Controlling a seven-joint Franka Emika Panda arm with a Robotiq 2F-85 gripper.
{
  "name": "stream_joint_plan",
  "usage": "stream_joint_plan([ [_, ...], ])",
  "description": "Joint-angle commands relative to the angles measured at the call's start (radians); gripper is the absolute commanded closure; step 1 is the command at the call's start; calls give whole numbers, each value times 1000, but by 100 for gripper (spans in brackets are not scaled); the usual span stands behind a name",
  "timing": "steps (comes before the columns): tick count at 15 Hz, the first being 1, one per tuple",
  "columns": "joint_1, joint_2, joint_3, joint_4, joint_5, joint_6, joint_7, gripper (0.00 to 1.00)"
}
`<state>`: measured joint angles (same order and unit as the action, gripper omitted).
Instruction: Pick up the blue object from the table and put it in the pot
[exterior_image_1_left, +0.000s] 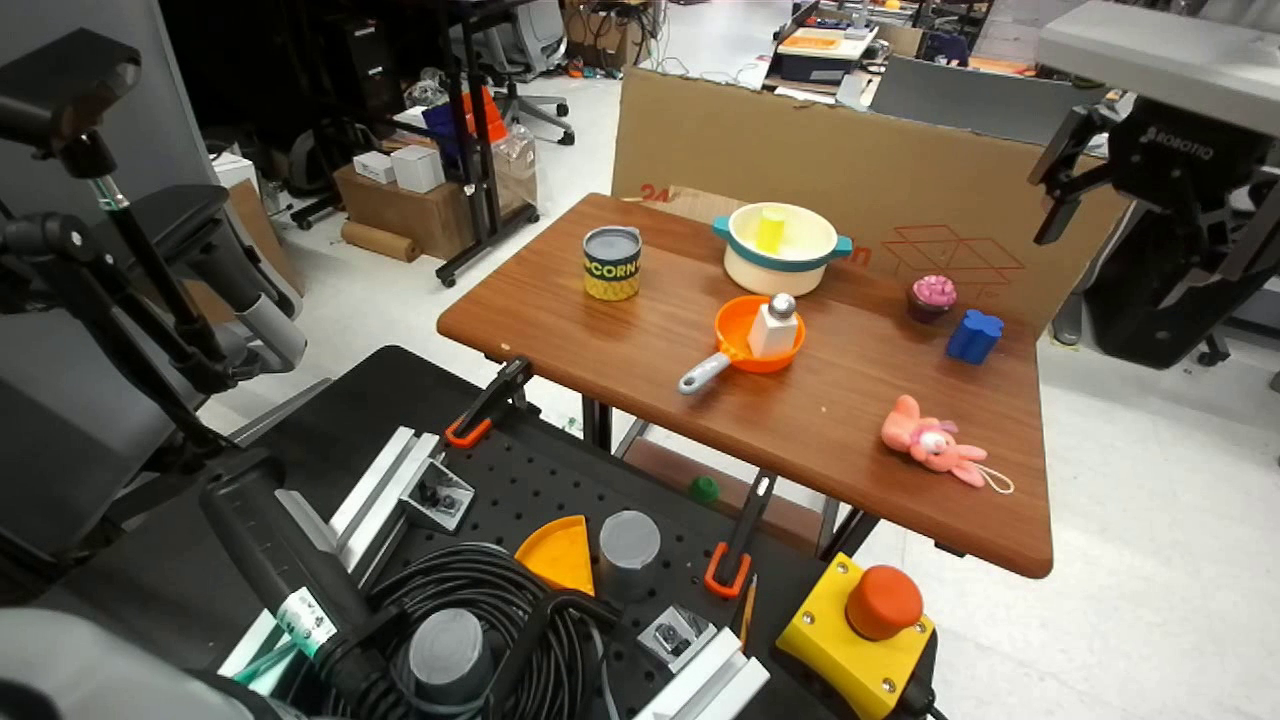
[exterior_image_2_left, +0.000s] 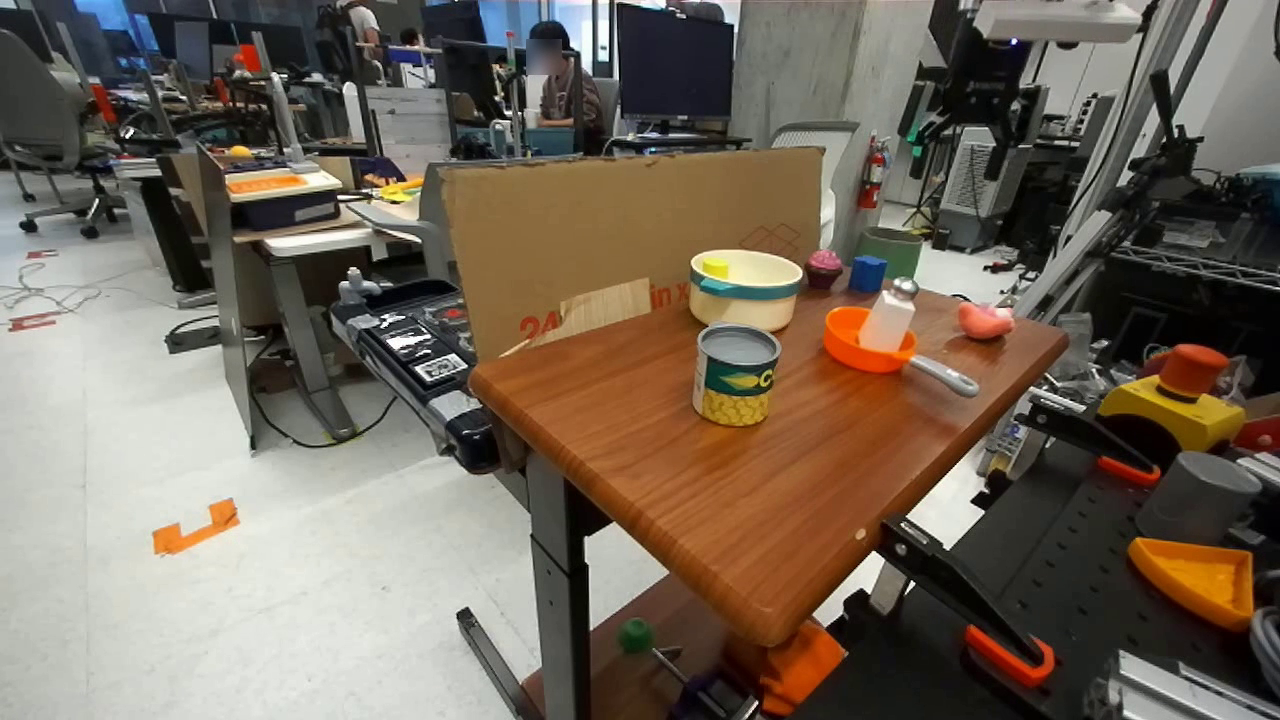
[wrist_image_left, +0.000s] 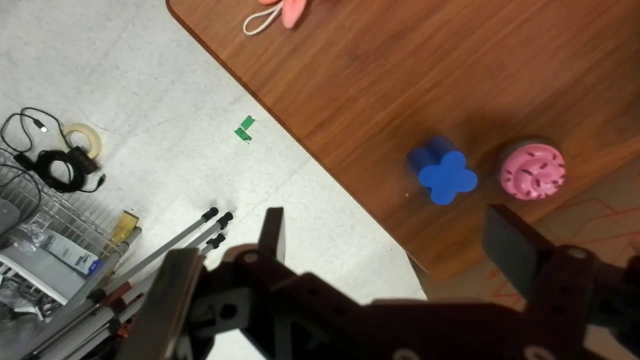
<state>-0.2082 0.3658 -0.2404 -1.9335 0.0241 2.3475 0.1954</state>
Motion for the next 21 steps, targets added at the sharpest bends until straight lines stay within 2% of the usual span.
stream_joint_plan([
  [1,8,-3,-7,-32,-34,8,13,0],
  [8,1,-25,18,-23,11,-4,-17,0],
  [11,-19,-71,52,-27,79,-67,-88,0],
  [12,0,-19,26,-15,33,-22,-32,0],
  [21,-3,-54,37,-19,59,-54,-59,0],
])
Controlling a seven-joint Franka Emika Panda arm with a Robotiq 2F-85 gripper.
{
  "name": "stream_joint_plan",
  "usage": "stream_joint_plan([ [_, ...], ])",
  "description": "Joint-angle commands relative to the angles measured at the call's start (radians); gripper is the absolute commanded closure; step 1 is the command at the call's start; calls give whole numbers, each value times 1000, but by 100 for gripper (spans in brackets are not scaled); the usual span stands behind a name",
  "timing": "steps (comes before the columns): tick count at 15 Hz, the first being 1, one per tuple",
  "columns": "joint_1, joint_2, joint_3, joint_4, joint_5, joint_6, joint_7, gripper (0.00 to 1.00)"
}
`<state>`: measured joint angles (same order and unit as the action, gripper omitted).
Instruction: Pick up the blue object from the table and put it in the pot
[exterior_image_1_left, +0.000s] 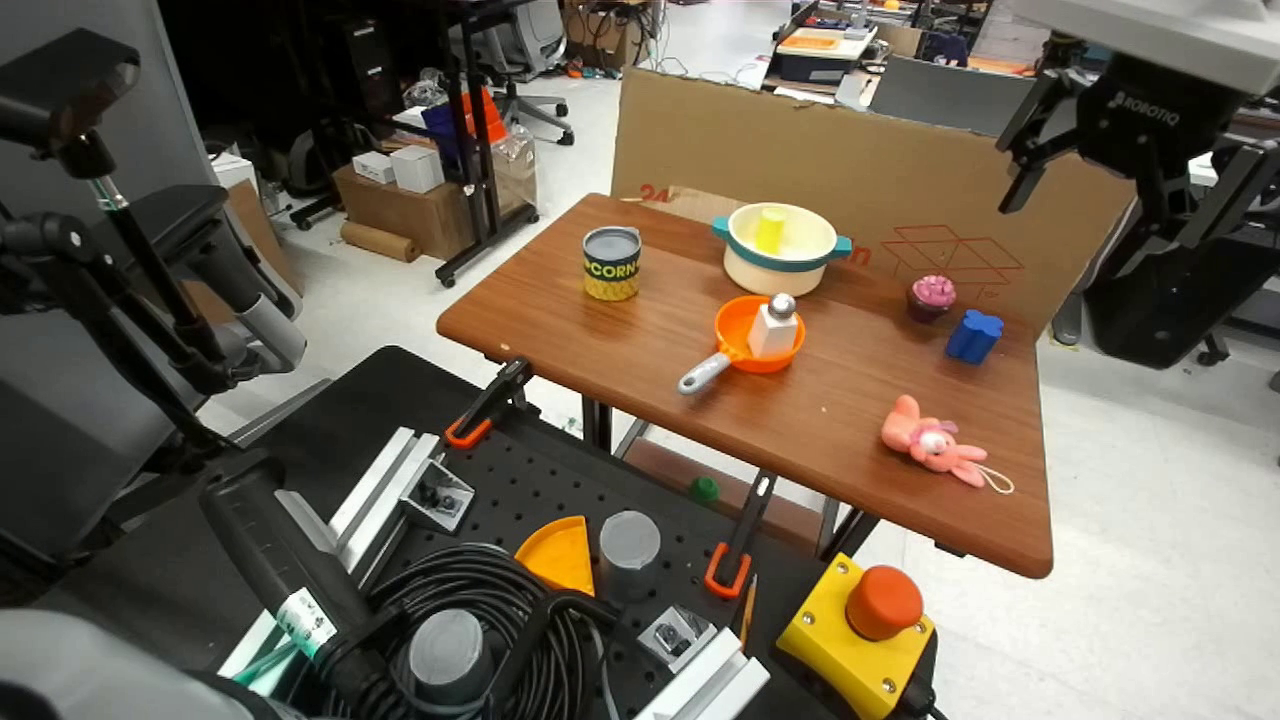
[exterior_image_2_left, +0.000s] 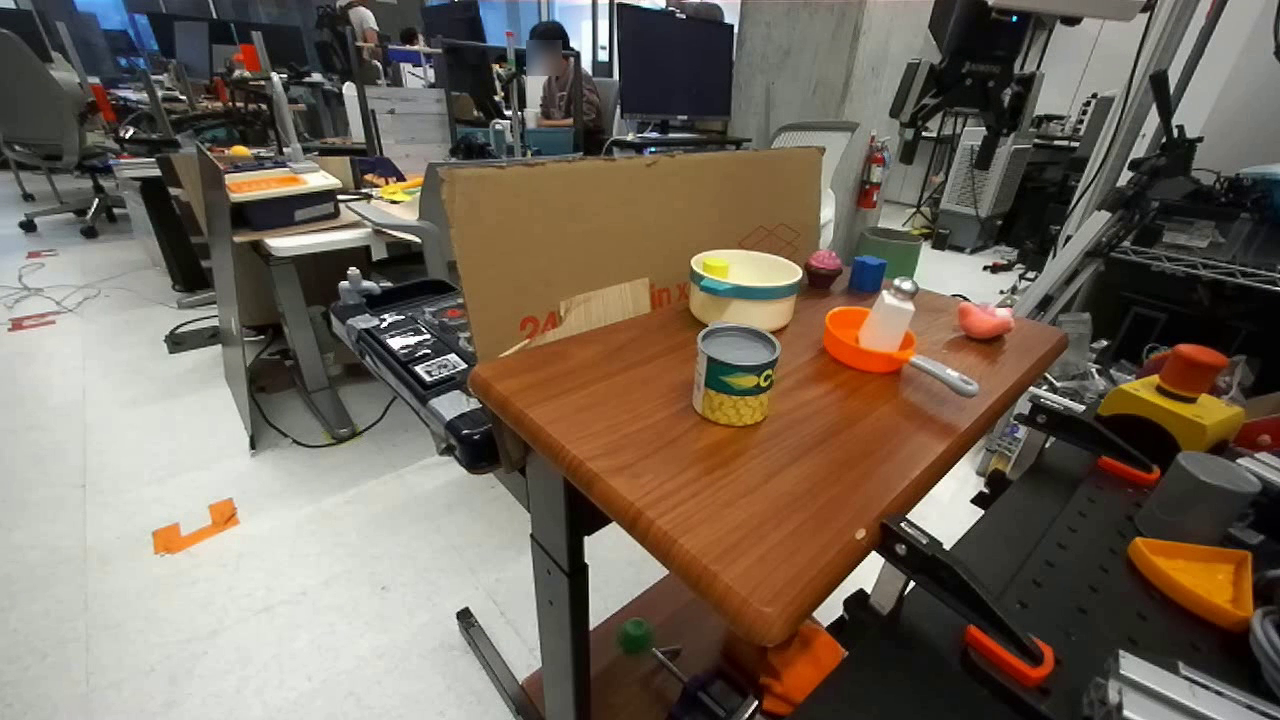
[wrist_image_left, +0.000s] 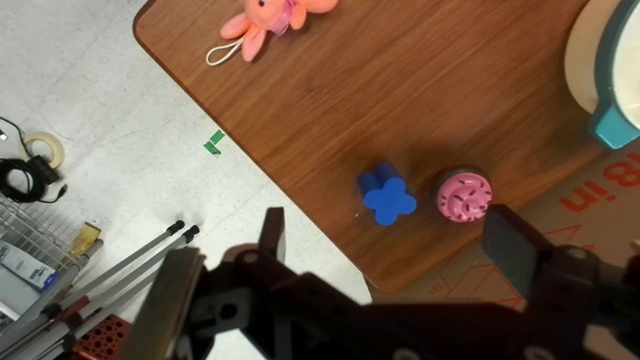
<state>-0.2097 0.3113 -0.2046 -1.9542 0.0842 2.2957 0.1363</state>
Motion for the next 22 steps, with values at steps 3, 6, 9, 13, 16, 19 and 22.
stream_joint_plan([
  [3,1,31,-1,32,2,-12,31,0],
  [6,7,82,-6,84,-3,-29,87,0],
  [9,4,135,-6,145,1,-56,121,0],
  [13,1,188,-7,214,0,-91,138,0],
  [16,0,216,-7,250,-9,-101,122,0],
  [19,0,246,-6,286,-17,-115,117,0],
  [22,3,271,-6,307,-30,-118,117,0],
])
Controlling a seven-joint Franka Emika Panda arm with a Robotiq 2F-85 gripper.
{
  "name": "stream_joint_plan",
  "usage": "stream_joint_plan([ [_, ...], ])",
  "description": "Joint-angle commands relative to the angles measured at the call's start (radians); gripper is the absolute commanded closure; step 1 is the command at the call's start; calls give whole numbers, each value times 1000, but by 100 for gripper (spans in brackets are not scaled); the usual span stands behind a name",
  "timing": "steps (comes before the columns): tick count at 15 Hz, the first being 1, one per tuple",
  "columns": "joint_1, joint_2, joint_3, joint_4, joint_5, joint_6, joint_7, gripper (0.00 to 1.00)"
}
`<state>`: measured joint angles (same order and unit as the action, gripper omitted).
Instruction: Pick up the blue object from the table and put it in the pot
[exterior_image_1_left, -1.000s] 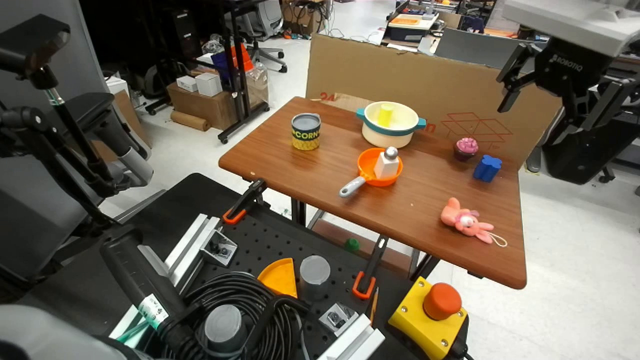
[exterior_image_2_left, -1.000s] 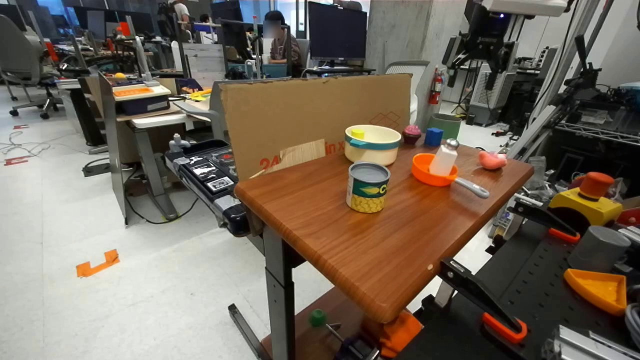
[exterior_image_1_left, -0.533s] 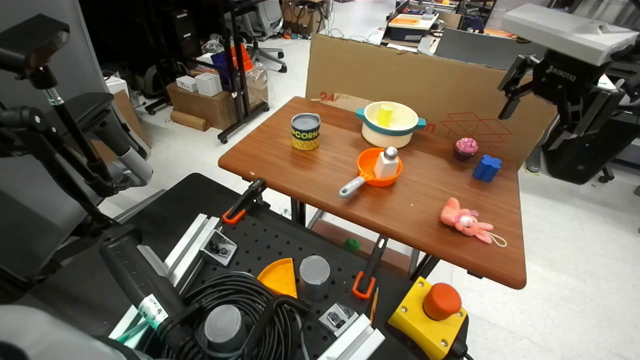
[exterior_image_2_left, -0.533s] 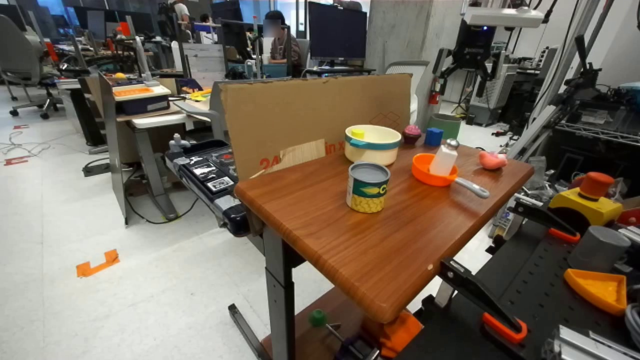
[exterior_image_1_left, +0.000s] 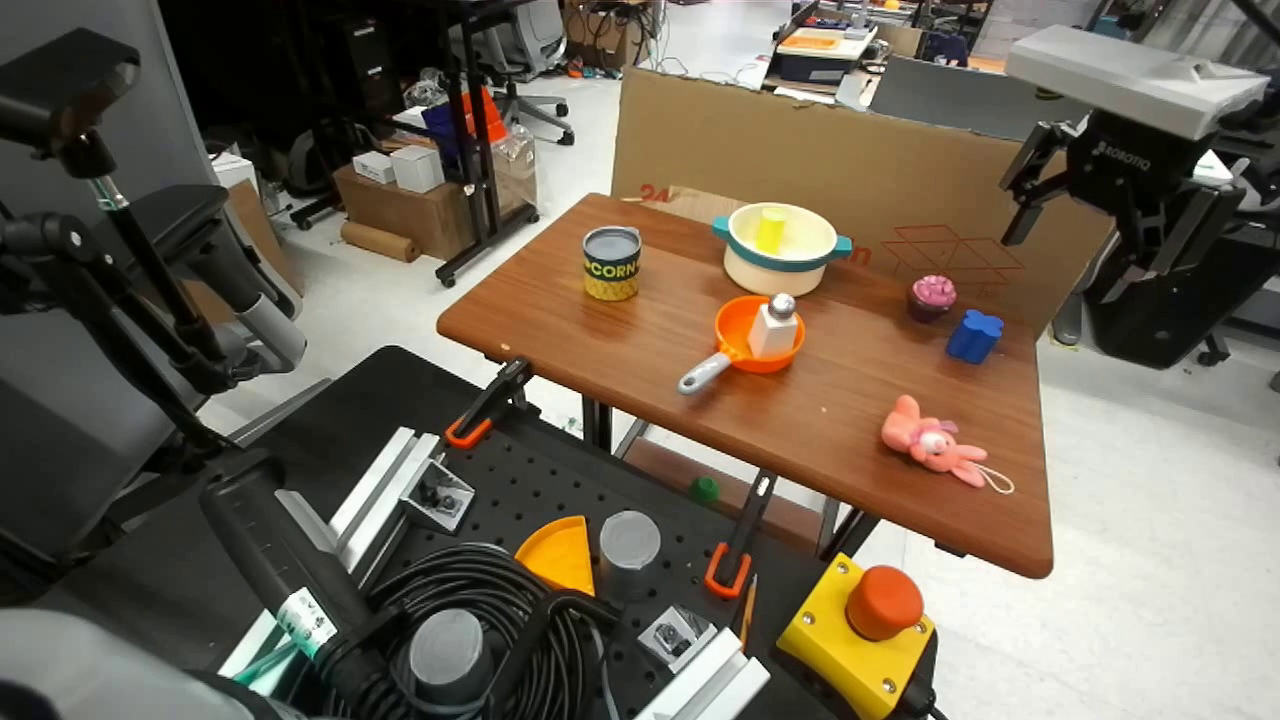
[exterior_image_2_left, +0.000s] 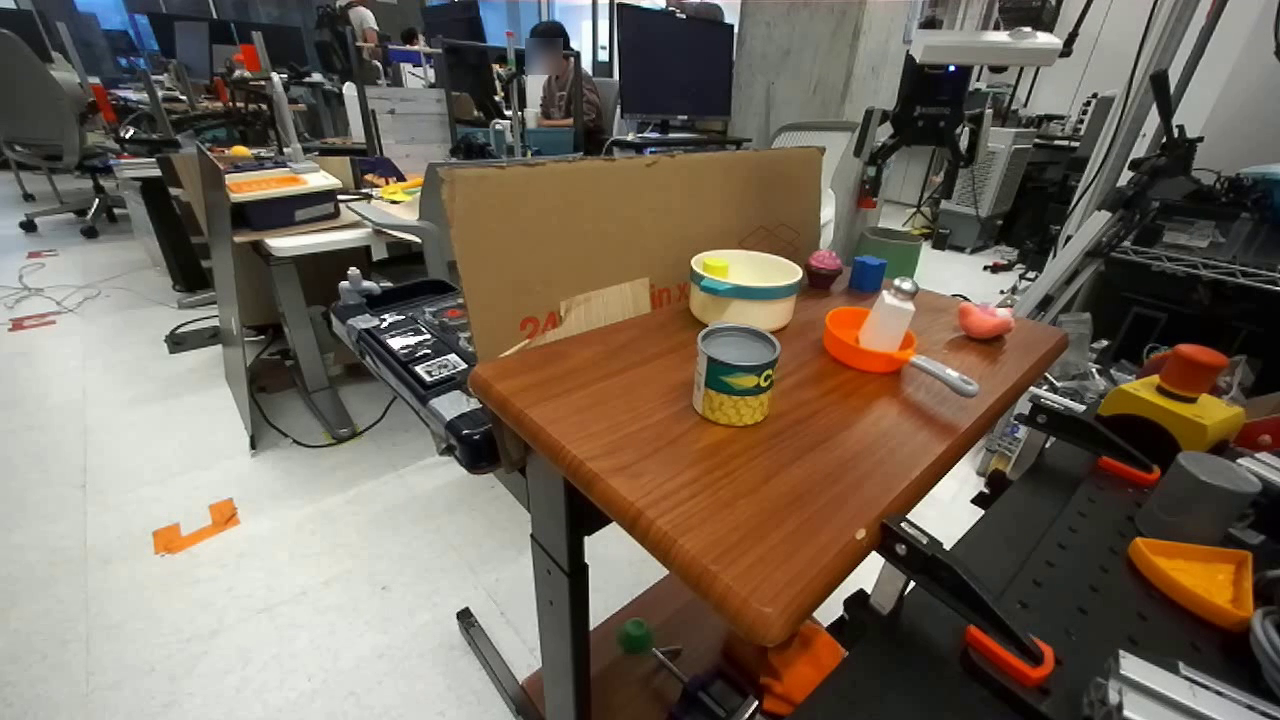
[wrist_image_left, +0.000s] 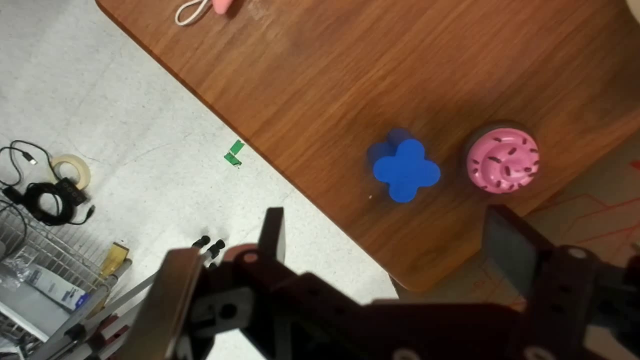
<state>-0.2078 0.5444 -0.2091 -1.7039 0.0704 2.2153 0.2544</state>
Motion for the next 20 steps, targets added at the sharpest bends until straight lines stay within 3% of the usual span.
stream_joint_plan([
  [1,2,46,-2,63,-18,-39,1,0],
  [14,43,99,-11,61,-1,30,162,0],
  [20,15,130,13,116,32,-31,121,0],
])
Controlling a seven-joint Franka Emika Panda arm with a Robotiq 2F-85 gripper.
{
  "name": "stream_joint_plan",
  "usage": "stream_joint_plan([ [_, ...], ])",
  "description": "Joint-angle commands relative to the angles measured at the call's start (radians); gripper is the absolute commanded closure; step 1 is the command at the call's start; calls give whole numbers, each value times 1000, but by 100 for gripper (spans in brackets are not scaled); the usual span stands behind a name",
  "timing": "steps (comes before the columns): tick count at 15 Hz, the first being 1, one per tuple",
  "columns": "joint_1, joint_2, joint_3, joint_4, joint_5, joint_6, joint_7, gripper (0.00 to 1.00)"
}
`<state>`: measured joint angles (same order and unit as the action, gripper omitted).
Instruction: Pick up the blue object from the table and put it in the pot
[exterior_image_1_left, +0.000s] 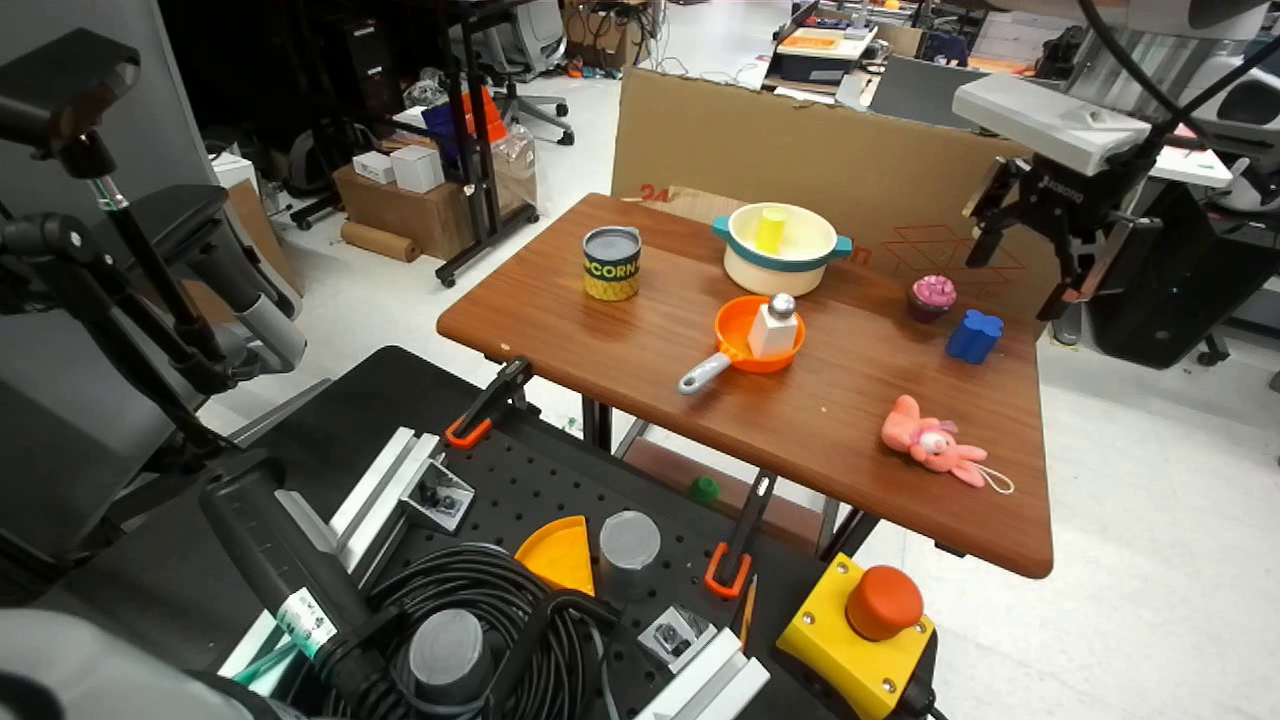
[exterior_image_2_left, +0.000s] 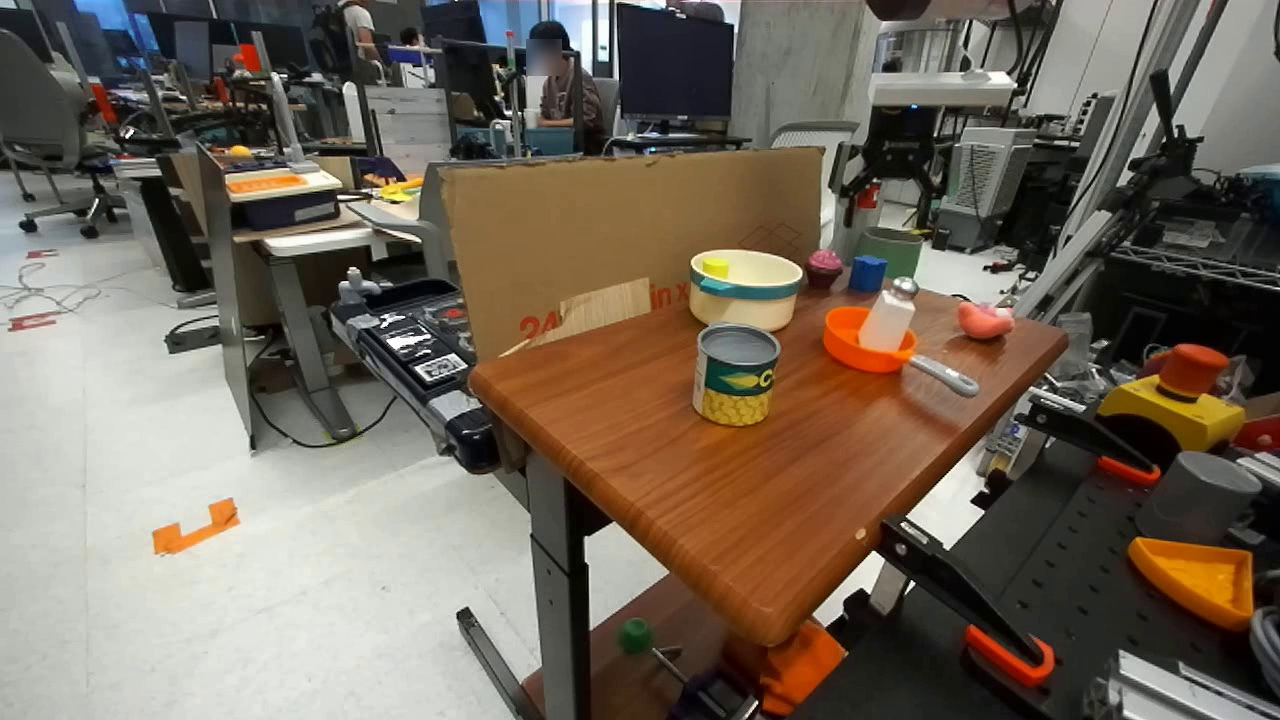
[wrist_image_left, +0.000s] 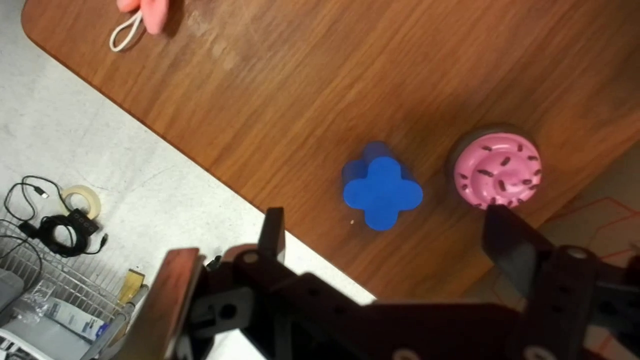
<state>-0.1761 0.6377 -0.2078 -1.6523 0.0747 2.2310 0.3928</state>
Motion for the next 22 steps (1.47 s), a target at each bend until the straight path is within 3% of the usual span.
stream_joint_plan([
  [1,-20,45,12,75,32,-58,-21,0],
  [12,-31,130,7,172,29,-93,-18,0],
  [18,-11,82,-1,100,4,-40,-28,0],
  [22,-11,80,4,103,7,-71,-46,0],
])
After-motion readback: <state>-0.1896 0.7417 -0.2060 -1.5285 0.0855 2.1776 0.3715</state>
